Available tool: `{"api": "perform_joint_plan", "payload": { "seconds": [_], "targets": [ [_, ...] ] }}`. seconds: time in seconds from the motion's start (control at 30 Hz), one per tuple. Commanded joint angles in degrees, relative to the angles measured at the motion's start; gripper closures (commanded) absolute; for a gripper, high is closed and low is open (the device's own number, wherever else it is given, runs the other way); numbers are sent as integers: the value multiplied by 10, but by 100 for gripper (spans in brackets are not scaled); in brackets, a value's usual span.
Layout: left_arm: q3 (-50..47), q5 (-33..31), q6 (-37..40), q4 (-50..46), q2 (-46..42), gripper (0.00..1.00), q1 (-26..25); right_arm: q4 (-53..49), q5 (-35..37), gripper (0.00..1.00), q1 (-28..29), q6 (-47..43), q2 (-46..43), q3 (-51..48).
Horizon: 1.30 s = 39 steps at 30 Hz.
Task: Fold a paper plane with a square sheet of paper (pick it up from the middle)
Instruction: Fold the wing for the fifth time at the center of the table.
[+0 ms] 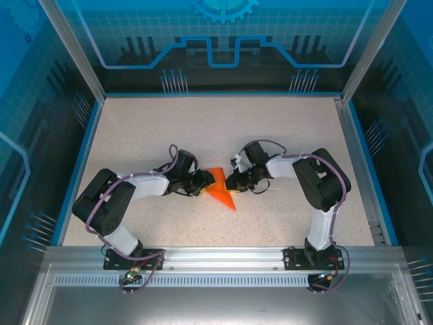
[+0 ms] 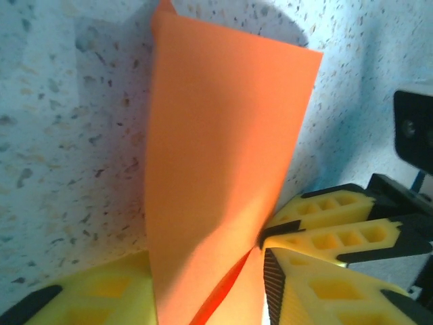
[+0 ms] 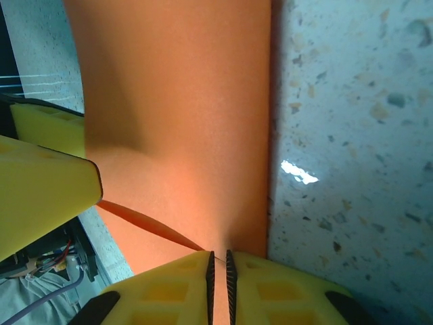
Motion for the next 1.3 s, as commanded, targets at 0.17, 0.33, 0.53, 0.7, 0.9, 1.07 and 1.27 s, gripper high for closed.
{"api": "perform_joint_plan", "payload": {
  "seconds": [0.17,0.33,0.53,0.7,0.9,1.07,1.27],
  "targets": [
    [18,10,7,16,8,84,-2,-28,51,81,-4,1,-12,-5],
    [39,7,18,-12,9,100,-3,-39,92,75,-4,2,-77,-10],
    [61,-2,31,-64,1,100,-2,-35,204,64,21,-43,-220,-79],
    [68,2,30,-74,0,100,-2,13,273,63,87,-141,-298,-150],
    [69,2,33,-81,0,100,-2,115,423,58,233,-302,-329,-206],
    [69,3,32,-81,-4,100,-3,143,509,57,280,-362,-281,-187],
    [68,5,30,-82,-7,100,-2,178,596,59,326,-413,-196,-147]
  ]
}}
